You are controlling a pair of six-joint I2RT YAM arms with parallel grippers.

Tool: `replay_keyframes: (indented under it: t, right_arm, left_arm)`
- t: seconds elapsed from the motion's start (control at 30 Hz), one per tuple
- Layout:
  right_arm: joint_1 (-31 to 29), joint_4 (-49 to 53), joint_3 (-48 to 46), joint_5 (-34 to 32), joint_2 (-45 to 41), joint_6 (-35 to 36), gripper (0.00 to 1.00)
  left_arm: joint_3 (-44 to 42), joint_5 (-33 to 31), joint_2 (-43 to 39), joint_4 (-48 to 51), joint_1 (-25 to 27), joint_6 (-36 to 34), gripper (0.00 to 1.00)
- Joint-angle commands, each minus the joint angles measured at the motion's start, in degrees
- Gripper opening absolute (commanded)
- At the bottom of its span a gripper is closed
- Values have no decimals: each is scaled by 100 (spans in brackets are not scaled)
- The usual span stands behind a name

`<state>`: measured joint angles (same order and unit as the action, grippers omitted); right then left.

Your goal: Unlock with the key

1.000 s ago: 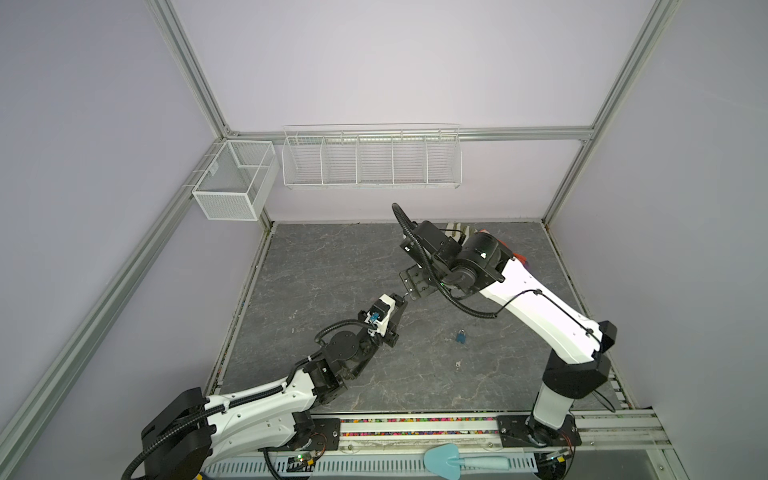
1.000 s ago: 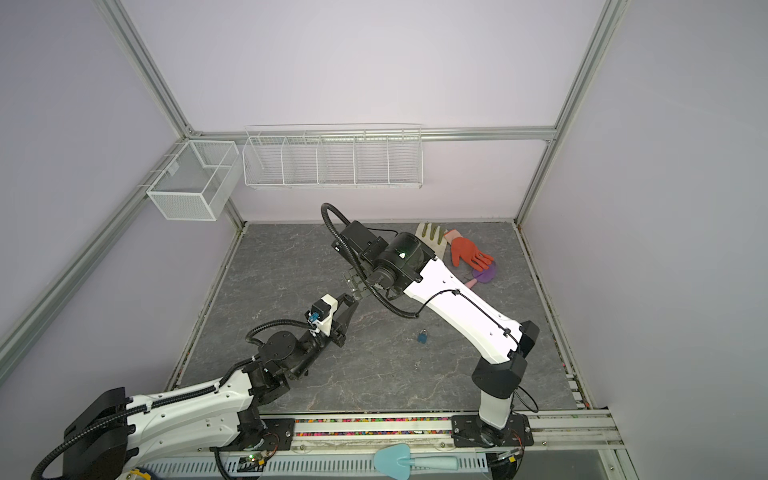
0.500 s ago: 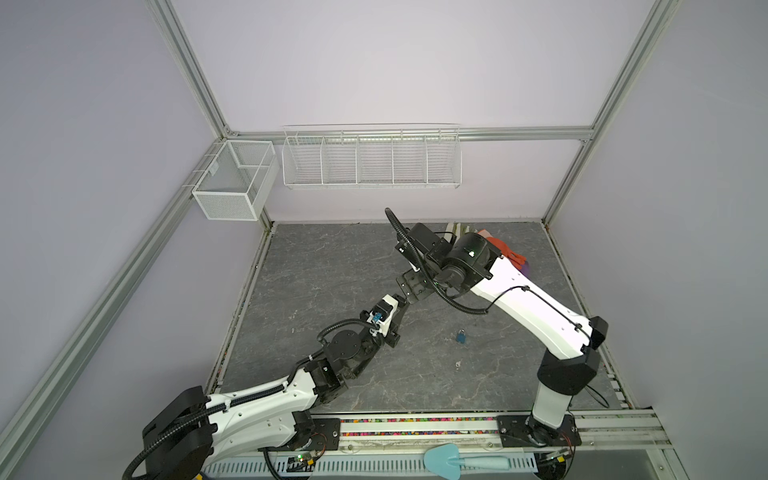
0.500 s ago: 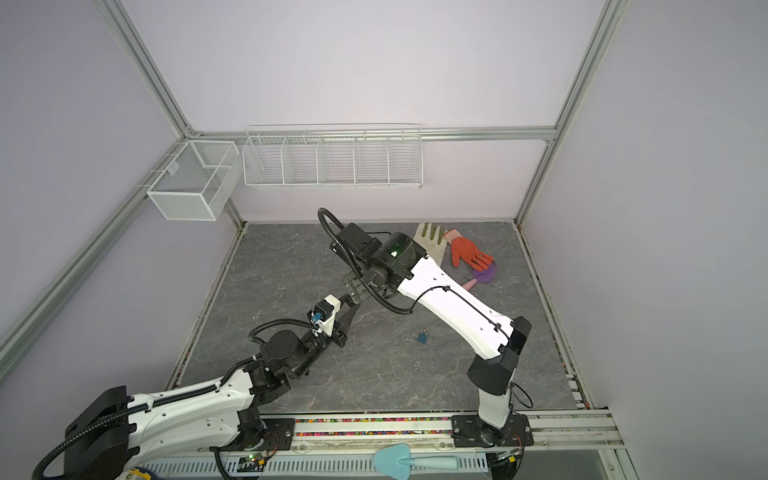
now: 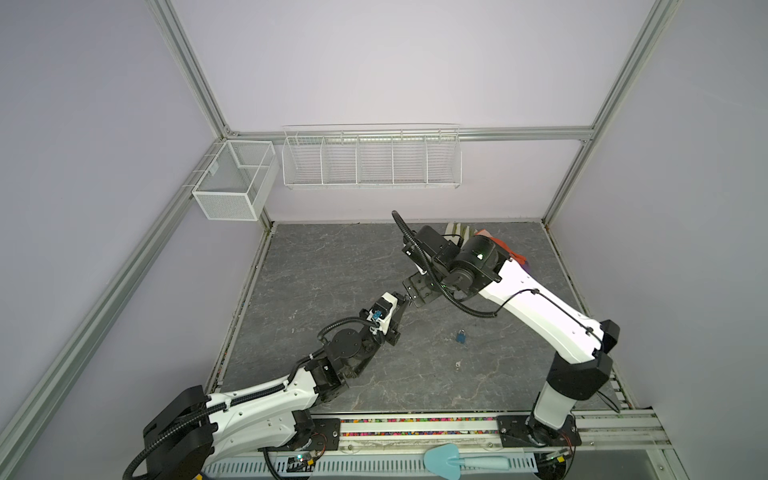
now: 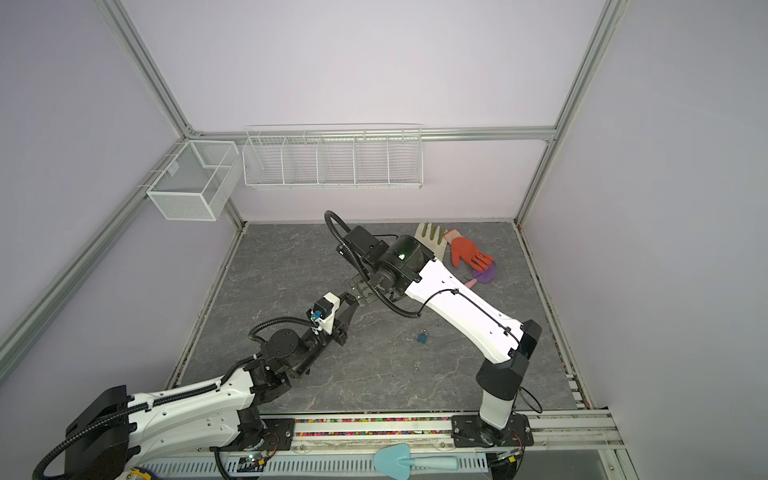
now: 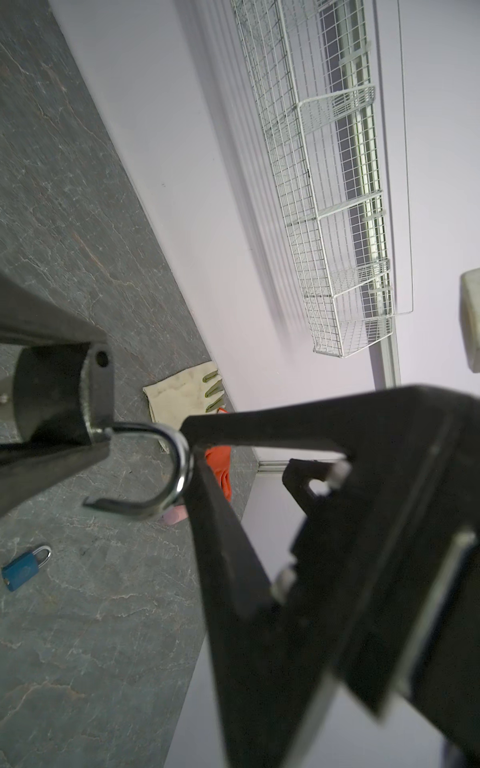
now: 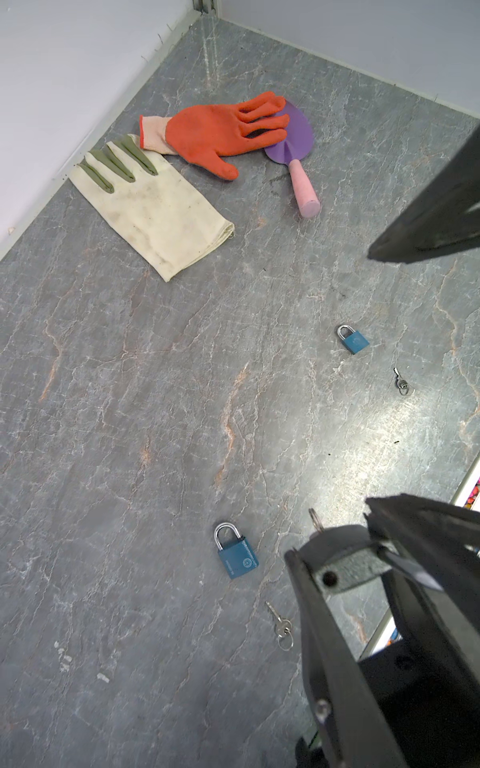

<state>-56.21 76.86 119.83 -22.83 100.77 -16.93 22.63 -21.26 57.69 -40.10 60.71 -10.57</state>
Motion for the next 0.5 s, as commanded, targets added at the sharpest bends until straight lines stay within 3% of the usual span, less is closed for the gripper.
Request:
replay_keyframes:
  t: [0.0, 0.3, 0.47]
  right_arm:
    - [-2, -78, -85, 127, -356, 2, 88]
    - [-142, -500, -530, 780, -761, 31, 88]
    - [-172, -550, -589, 735, -626, 21, 88]
  left_arm:
    - [229, -81, -2, -112, 11, 103, 0]
    - [347, -143, -12, 198, 11, 323, 0]
    - [426, -141, -32, 333, 11, 368, 0]
